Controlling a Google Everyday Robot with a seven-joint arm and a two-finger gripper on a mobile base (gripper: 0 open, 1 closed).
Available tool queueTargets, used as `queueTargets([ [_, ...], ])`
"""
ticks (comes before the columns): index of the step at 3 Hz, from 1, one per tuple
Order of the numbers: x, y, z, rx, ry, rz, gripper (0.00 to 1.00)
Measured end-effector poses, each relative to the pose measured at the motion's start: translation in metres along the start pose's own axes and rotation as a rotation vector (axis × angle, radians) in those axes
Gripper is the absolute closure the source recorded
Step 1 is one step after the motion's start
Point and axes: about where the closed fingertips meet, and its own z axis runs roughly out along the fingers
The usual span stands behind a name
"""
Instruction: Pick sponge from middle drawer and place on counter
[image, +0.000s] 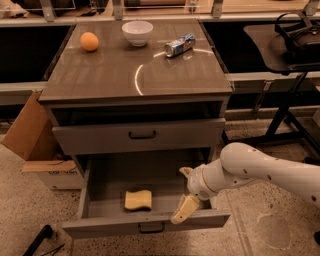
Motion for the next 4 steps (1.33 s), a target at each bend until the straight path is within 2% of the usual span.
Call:
queueTargets([
  [1,0.000,0.000,0.000,0.000,0.000,0.000,0.00],
  [2,0.000,-0.020,0.019,0.013,-0.019,-0.009,0.00],
  [3,-0.004,-0.045,0.044,0.027,-0.053,-0.037,0.00],
  [4,-0.014,-0.077,0.101,-0.007,-0.104,-0.077,0.00],
])
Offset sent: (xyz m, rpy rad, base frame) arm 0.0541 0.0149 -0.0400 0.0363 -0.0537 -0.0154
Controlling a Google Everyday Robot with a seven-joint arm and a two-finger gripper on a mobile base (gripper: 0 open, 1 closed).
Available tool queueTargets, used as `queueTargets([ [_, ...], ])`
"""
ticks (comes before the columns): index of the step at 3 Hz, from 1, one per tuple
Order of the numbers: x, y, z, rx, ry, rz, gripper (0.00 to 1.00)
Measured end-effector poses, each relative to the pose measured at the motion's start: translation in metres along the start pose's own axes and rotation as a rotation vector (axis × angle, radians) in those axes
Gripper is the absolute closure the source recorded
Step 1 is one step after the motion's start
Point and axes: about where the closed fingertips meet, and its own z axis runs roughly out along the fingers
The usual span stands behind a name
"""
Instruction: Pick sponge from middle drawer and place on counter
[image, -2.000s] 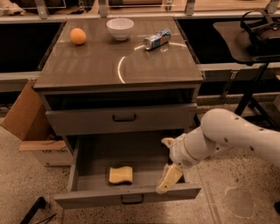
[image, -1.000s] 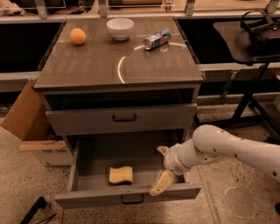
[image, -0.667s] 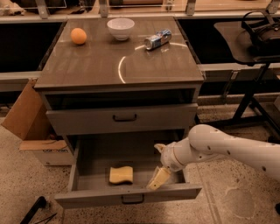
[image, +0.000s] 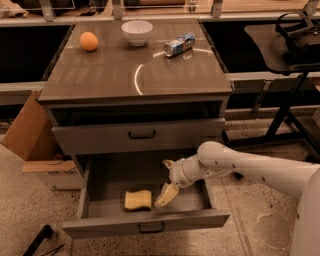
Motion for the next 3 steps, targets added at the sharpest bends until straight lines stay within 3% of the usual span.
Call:
queueTargets([
  [1,0.000,0.000,0.000,0.000,0.000,0.000,0.00],
  [3,0.007,-0.018,0.044,0.015,-0.022,-0.012,0.00],
])
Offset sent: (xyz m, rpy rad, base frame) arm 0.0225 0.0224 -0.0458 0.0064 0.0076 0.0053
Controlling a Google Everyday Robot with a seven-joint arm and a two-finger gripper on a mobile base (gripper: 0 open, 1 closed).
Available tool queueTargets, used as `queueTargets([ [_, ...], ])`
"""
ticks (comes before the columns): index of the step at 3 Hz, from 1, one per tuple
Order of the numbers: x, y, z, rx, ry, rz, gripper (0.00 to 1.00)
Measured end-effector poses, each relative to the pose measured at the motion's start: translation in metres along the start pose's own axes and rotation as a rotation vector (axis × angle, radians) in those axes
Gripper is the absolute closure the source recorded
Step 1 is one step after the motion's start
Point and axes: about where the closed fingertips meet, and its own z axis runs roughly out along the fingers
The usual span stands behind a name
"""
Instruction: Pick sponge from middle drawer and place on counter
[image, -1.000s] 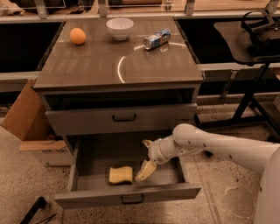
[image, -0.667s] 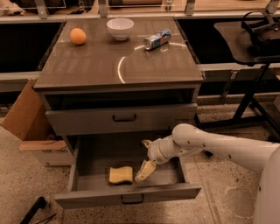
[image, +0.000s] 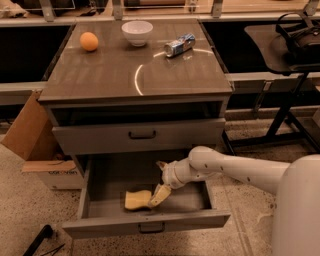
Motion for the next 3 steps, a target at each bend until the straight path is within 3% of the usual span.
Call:
queueTargets([
  [1,0.000,-0.004,0.020,0.023,-0.011,-0.021,0.00],
  [3,-0.003,0.003,0.062,0.029,0.034,-0.062,0.00],
])
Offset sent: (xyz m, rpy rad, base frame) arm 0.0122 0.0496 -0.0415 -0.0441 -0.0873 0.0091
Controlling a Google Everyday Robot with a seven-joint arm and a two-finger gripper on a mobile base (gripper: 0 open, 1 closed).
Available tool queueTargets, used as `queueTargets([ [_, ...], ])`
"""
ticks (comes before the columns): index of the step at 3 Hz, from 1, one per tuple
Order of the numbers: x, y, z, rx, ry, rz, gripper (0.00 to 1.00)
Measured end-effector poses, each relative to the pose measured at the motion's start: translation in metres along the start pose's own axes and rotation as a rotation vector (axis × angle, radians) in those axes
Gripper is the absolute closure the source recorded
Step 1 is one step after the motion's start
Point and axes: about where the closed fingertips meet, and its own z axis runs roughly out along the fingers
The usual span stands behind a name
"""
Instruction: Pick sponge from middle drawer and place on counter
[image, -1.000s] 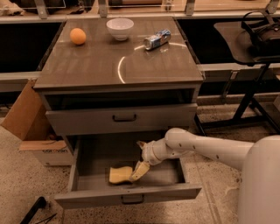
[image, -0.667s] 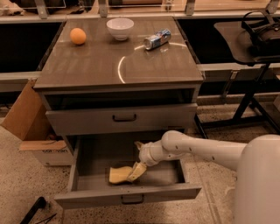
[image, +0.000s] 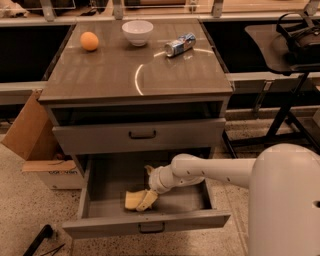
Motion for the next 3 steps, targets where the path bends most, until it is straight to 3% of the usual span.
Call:
queueTargets([
  [3,0.013,0.014,0.035,0.001,0.060,0.009,0.00],
])
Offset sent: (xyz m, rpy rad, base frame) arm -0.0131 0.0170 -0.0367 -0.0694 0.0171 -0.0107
